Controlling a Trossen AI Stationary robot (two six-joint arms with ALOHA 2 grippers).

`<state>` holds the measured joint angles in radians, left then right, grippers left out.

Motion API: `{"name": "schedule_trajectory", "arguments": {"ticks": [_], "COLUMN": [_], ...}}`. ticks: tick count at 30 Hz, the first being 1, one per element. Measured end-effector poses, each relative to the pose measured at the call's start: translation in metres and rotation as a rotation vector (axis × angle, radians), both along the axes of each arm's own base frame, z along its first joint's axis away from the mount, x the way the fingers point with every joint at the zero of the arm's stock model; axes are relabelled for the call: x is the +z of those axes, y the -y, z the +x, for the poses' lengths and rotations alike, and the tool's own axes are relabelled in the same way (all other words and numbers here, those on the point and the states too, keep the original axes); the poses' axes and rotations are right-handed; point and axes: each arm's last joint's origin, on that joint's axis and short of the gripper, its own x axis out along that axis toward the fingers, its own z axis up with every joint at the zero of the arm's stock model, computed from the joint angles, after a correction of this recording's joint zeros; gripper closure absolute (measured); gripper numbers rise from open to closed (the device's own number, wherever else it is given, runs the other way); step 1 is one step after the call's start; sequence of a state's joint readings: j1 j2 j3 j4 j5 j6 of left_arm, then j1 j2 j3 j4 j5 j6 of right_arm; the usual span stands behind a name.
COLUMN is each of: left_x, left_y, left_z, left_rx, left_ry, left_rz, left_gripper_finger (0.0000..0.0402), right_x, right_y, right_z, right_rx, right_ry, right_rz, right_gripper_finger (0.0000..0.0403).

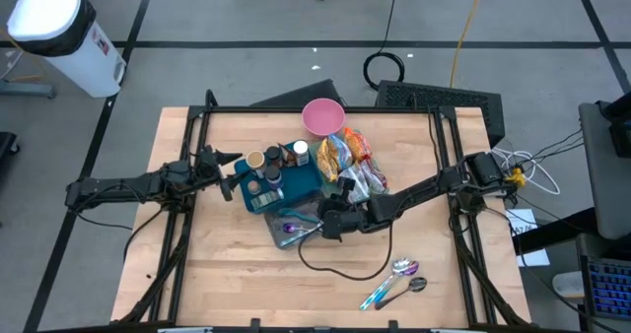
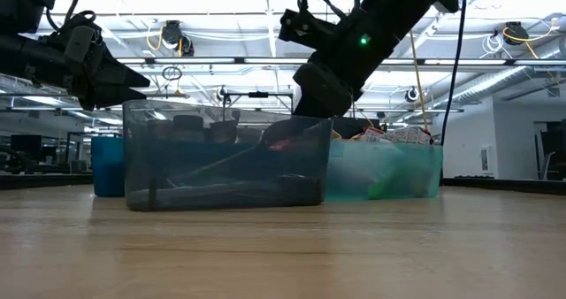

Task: Pick & Place Food Item
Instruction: Put the top blue spoon into the black bin, then put the black spoon into the black bin

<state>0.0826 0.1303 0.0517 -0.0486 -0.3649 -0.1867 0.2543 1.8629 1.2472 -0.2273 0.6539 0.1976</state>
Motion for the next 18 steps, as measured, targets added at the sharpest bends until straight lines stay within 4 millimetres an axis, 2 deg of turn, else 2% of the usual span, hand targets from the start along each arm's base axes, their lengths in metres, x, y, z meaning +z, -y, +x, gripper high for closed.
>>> {"name": "schedule_trajectory", "arguments": {"ticks": [4, 9, 15, 18], "left_x": [0.000, 0.000, 0.000, 0.000], "left_y": [0.000, 0.000, 0.000, 0.000], "left_z": [0.000, 0.000, 0.000, 0.000], "left_rx": [0.000, 0.000, 0.001, 0.000], "left_ry": [0.000, 0.000, 0.000, 0.000], "left_rz": [0.000, 0.000, 0.000, 0.000], "left_gripper_finger": [0.0094, 0.0094, 0.0094, 0.0094], "right_x": [0.001, 0.002, 0.002, 0.011], "right_y": [-0.002, -0.007, -0.009, -0.009], "right_z": [0.002, 0.005, 0.006, 0.002], "right_rx": [0.020, 0.136, 0.194, 0.197], "right_ry": [0.025, 0.025, 0.020, 0.024], "right_rz": [0.030, 0.136, 0.196, 0.199], "right_gripper_finger": [0.0399, 0.0384, 0.0305, 0.0259]}}
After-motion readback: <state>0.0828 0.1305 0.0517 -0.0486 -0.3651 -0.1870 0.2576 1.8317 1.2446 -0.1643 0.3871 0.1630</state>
